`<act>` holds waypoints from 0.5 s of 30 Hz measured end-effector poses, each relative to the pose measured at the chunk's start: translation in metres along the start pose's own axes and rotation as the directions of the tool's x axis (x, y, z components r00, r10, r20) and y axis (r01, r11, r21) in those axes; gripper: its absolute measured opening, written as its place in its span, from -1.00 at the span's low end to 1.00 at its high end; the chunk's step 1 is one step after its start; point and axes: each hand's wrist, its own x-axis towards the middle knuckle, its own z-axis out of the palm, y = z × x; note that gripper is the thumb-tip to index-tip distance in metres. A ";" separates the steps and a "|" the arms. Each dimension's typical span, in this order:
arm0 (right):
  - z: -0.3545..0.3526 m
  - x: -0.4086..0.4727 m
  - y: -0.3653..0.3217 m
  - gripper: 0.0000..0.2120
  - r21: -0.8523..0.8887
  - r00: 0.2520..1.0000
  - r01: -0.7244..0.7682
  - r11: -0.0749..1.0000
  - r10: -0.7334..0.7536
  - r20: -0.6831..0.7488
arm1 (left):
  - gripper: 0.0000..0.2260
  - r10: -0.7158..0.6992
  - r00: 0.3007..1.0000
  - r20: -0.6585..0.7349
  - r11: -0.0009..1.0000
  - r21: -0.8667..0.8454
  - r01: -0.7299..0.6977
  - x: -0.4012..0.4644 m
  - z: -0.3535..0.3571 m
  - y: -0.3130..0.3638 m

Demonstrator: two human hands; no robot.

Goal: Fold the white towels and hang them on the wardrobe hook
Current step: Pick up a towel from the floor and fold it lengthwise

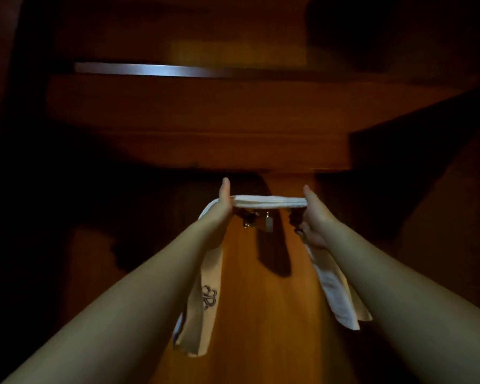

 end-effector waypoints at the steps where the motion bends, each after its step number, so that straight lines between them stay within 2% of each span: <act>1: 0.000 0.010 0.007 -0.14 -0.001 1.000 -0.006 1.000 0.006 0.017 | -0.18 -0.012 1.000 0.001 1.000 0.000 0.012 0.011 -0.001 -0.008; 3: -0.004 0.043 0.023 0.21 -0.004 0.998 -0.031 1.000 0.031 0.051 | -0.25 -0.027 0.999 0.037 1.000 0.002 0.027 0.025 -0.001 -0.020; 4: -0.003 0.052 0.027 0.26 -0.001 0.996 -0.047 0.999 0.047 0.073 | -0.27 -0.031 0.999 0.043 0.999 0.010 0.030 0.031 0.000 -0.025; 8: 0.004 0.058 0.034 -0.09 -0.013 0.993 -0.089 0.996 0.090 0.076 | -0.23 -0.027 0.999 -0.018 1.000 0.006 0.027 0.053 -0.001 -0.042; 12: 0.007 0.069 0.041 -0.22 -0.053 0.975 -0.118 0.992 0.125 0.185 | -0.26 -0.036 0.999 -0.024 0.999 0.004 0.036 0.059 -0.007 -0.049; 15: 0.004 0.074 0.040 -0.23 -0.026 0.966 -0.117 0.993 0.120 0.227 | -0.23 -0.037 0.999 -0.007 0.999 -0.002 0.037 0.063 -0.004 -0.050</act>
